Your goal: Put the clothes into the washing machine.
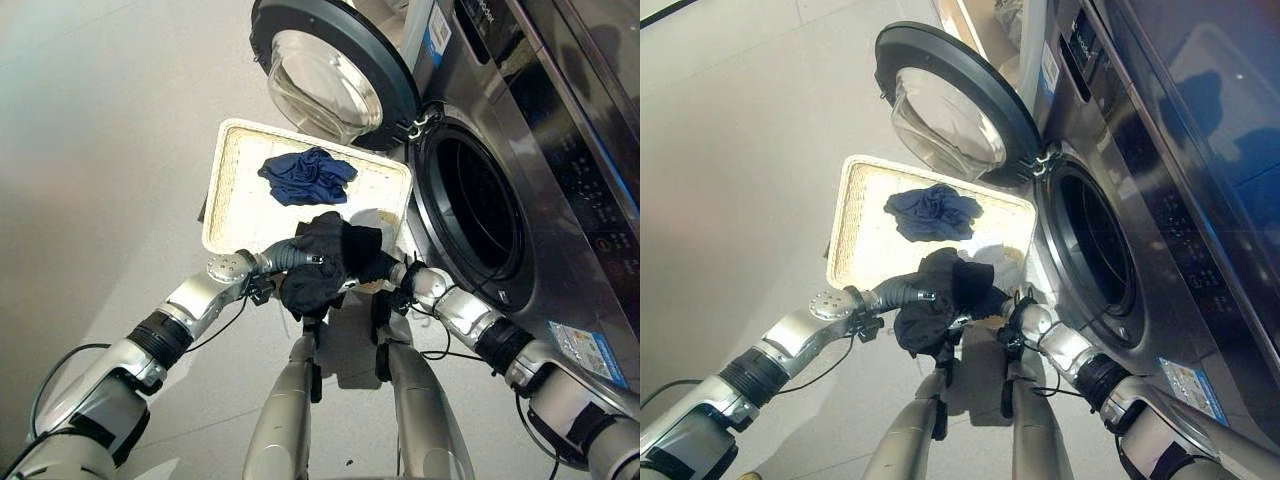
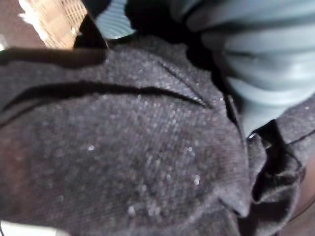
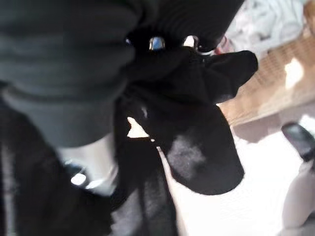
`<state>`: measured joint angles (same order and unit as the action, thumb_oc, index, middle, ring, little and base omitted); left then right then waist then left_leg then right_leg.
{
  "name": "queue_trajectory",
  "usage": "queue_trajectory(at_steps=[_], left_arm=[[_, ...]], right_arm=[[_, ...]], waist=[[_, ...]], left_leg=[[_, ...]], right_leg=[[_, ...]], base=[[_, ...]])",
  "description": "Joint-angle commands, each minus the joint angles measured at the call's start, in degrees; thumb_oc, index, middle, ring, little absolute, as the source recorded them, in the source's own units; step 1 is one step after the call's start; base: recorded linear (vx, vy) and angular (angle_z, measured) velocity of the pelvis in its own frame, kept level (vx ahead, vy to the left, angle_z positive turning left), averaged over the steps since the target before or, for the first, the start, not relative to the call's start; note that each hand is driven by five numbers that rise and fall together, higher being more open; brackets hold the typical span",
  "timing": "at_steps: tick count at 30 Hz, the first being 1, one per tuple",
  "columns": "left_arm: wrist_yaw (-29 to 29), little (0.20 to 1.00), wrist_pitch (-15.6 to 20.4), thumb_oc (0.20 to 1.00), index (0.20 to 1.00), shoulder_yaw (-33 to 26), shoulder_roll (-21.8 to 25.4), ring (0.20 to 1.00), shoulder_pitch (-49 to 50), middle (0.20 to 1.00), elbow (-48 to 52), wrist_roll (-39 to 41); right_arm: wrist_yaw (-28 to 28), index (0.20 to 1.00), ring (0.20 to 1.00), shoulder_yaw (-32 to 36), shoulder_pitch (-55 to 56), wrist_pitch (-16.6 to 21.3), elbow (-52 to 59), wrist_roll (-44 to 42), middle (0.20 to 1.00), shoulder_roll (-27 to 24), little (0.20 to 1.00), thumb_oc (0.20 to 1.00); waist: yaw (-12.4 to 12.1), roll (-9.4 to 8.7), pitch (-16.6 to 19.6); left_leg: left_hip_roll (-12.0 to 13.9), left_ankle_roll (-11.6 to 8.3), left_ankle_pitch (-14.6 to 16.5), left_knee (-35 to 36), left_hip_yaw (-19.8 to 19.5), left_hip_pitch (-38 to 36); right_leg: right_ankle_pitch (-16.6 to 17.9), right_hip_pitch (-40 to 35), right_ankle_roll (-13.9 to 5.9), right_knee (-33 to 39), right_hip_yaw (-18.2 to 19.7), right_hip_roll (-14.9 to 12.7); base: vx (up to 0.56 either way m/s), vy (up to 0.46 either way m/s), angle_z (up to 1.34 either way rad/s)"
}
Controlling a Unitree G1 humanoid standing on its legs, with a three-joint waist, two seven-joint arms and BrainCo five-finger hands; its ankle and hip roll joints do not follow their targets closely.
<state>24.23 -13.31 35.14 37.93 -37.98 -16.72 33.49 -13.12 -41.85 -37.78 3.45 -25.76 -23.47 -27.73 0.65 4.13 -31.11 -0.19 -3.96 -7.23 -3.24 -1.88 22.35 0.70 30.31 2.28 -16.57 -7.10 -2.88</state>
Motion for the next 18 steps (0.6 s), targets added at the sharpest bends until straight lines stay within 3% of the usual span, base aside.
queue_trajectory(at_steps=[1,2,3,4,5,8,9,11,12,13,14,18], left_arm=[[-2.49,0.200,1.68,0.200,0.200,-0.61,-2.71,0.200,-0.88,0.200,4.80,1.74],[-7.27,0.200,1.63,0.200,0.200,-1.19,-3.41,0.200,-0.12,0.200,3.53,0.45],[-8.21,0.200,1.66,0.200,0.200,-1.34,-3.55,0.200,0.01,0.200,3.24,-0.05],[-10.87,0.395,2.11,0.395,0.395,-1.89,-3.89,0.395,0.41,0.395,2.01,-1.45],[-16.47,1.000,3.22,1.000,1.000,-2.85,-4.32,1.000,1.26,1.000,0.46,-4.66],[-23.16,1.000,6.28,1.000,1.000,-4.32,-4.54,1.000,2.41,1.000,-0.77,-6.73],[-31.14,1.000,9.89,1.000,1.000,-5.41,-4.14,1.000,3.28,1.000,-1.40,-12.84],[-34.83,1.000,10.61,1.000,1.000,-6.04,-4.16,1.000,3.68,1.000,-1.95,-16.62],[-40.76,1.000,11.40,1.000,1.000,-6.16,-3.43,1.000,3.96,1.000,-3.31,-23.80],[-40.83,1.000,11.40,1.000,1.000,-6.11,-3.48,1.000,3.93,1.000,-3.33,-23.86],[-45.70,1.000,10.80,1.000,1.000,-6.22,-3.20,1.000,3.93,1.000,-4.98,-29.23],[-52.95,1.000,8.18,1.000,1.000,-6.19,-3.15,1.000,3.45,1.000,-8.63,-33.13]], right_arm=[[1.21,0.200,0.200,0.41,1.23,3.68,7.92,-10.66,0.200,5.19,0.200,0.200],[2.19,0.200,0.200,1.44,2.43,4.00,7.56,-14.03,0.200,6.30,0.200,0.200],[2.41,0.200,0.200,1.61,2.66,4.10,7.46,-14.70,0.200,6.48,0.200,0.200],[2.42,0.200,0.200,2.27,3.48,4.23,7.00,-15.85,0.200,7.13,0.200,0.200],[3.32,0.200,0.200,3.06,4.89,4.51,6.58,-18.18,0.200,7.88,0.200,0.200],[4.15,0.200,0.200,4.28,6.29,4.49,5.98,-21.12,0.200,8.47,0.200,0.200],[5.14,0.200,0.200,5.80,7.63,4.30,4.91,-24.56,0.200,9.07,0.200,0.200],[5.55,0.200,0.200,6.82,8.23,4.23,4.16,-27.14,0.200,9.44,0.200,0.200],[5.66,0.200,0.200,8.42,9.00,3.91,2.07,-31.26,0.200,9.54,0.200,0.200],[5.63,0.200,0.200,8.46,8.97,3.91,2.03,-31.32,0.200,9.53,0.200,0.200],[6.15,0.200,0.200,9.75,9.31,3.68,0.20,-35.22,0.200,10.01,0.200,0.200],[6.36,0.200,0.200,11.93,8.87,3.54,-3.93,-40.54,0.200,10.39,0.200,0.200]], waist=[[1.45,-0.89,1.31],[1.57,-0.94,1.31],[1.59,-0.95,1.31],[1.66,-0.94,1.31],[1.72,-0.92,1.31],[1.59,-0.85,1.31],[1.42,-0.76,1.31],[1.27,-0.73,1.31],[1.06,-0.60,1.31],[1.02,-0.60,1.31],[0.88,-0.46,1.31],[0.70,-0.15,1.31]], left_leg=[[-2.91,0.36,2.37,-4.68,2.58,3.38],[-2.91,0.35,2.27,-4.68,2.70,3.83],[-2.91,0.36,2.26,-4.68,2.71,3.90],[-2.90,0.35,2.22,-4.65,2.81,4.19],[-2.94,0.32,2.18,-4.73,2.94,4.84],[-2.97,0.26,2.06,-4.75,3.12,5.52],[-3.03,0.23,2.00,-4.85,3.17,6.21],[-3.09,0.26,2.03,-4.90,3.17,6.58],[-3.16,0.13,2.06,-5.32,3.00,7.47],[-3.16,0.13,2.10,-5.38,3.01,7.50],[-3.22,0.12,2.09,-5.73,2.96,8.19],[-3.18,0.11,2.36,-6.50,3.14,9.44]], right_leg=[[0.86,-2.40,-5.65,4.47,1.49,0.83],[0.90,-1.92,-5.59,4.44,1.59,0.98],[0.90,-1.83,-5.59,4.42,1.61,1.00],[0.87,-1.53,-5.64,4.40,1.63,0.98],[0.86,-0.93,-5.58,4.41,1.64,0.96],[0.87,-0.38,-5.56,4.47,1.54,0.83],[0.84,0.21,-5.48,4.42,1.47,0.79],[0.81,0.54,-5.39,4.39,1.35,0.74],[0.84,1.41,-5.41,4.00,1.13,0.48],[0.79,1.45,-5.41,3.93,1.13,0.47],[0.74,2.16,-5.29,3.47,1.08,0.42],[0.39,3.67,-5.14,2.30,1.20,0.39]], base=[[0.05,0.014,-0.04],[0.03,0.013,-0.05],[0.03,0.019,-0.06],[0.02,0.018,-0.07],[0.03,0.017,-0.07],[0.02,-0.004,-0.10],[0.03,-0.022,-0.05],[0.04,-0.046,-0.03],[0.03,-0.053,-0.02],[0.04,-0.068,-0.03],[0.03,-0.028,-0.05],[0.05,-0.045,-0.09]])
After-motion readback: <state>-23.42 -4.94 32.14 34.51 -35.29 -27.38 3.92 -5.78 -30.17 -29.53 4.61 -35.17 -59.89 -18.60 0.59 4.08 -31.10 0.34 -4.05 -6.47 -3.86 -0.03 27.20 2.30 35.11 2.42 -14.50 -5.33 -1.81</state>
